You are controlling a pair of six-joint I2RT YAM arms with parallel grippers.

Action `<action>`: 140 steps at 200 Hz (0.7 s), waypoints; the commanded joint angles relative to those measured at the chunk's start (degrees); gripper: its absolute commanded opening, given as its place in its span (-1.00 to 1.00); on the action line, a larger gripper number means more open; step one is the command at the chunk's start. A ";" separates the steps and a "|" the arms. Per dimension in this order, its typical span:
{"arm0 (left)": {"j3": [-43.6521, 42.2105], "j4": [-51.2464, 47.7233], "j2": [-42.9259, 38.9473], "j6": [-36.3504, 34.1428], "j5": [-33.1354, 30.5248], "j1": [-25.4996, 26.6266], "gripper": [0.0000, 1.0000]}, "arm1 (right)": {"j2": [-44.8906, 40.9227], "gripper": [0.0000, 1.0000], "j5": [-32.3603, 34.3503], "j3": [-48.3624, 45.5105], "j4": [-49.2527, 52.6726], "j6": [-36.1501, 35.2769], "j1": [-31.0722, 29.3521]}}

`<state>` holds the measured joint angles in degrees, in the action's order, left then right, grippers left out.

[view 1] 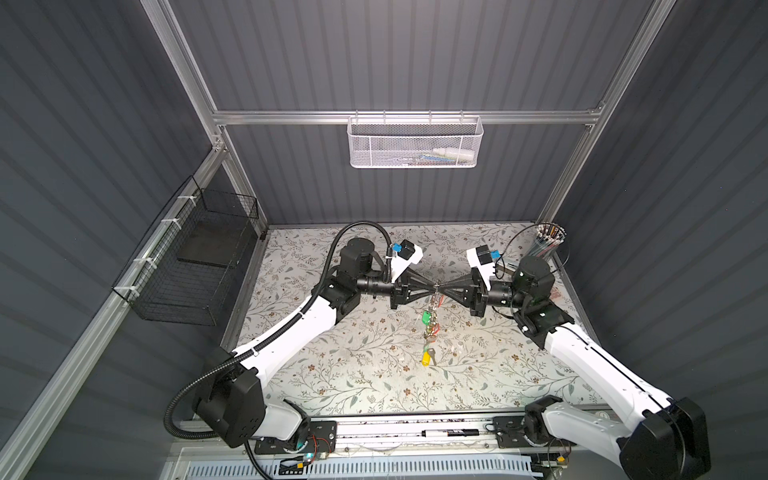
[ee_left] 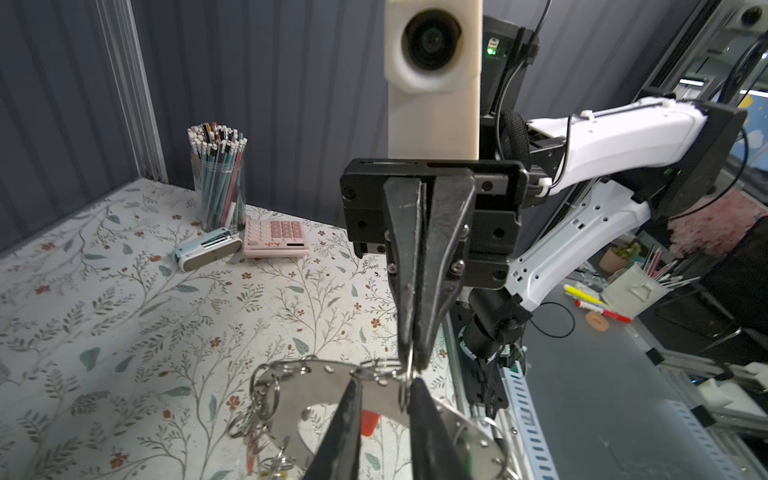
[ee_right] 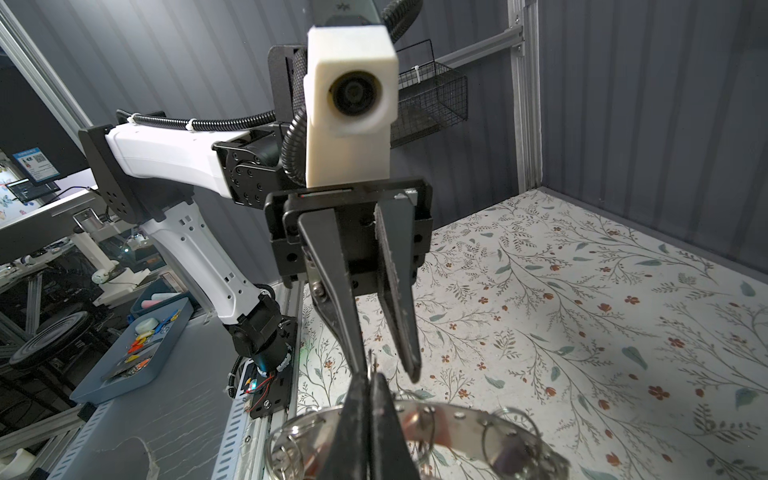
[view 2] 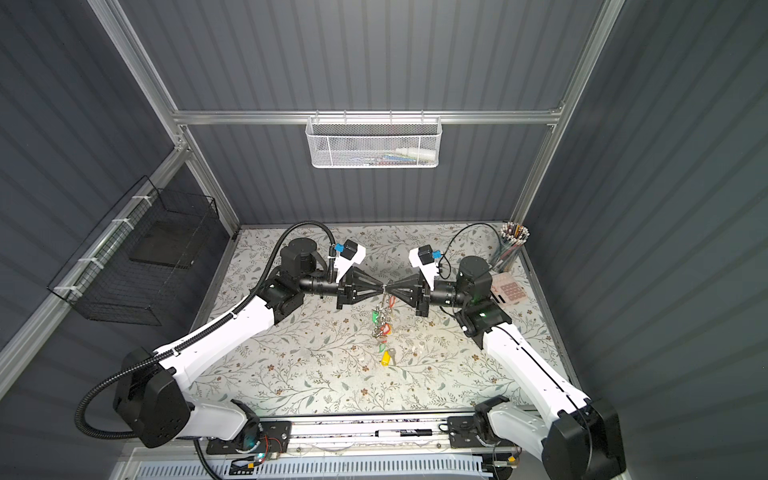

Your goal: Put the keys on the keyring

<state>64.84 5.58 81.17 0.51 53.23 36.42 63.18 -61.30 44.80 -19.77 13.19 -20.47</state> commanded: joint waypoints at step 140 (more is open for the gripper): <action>-3.67 11.51 -2.61 6.99 -4.63 0.38 -1.00 | -0.84 -0.59 0.78 0.67 -4.09 4.07 -0.02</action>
<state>63.42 9.02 80.71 3.70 52.66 36.75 63.40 -60.71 44.80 -20.10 13.65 -20.43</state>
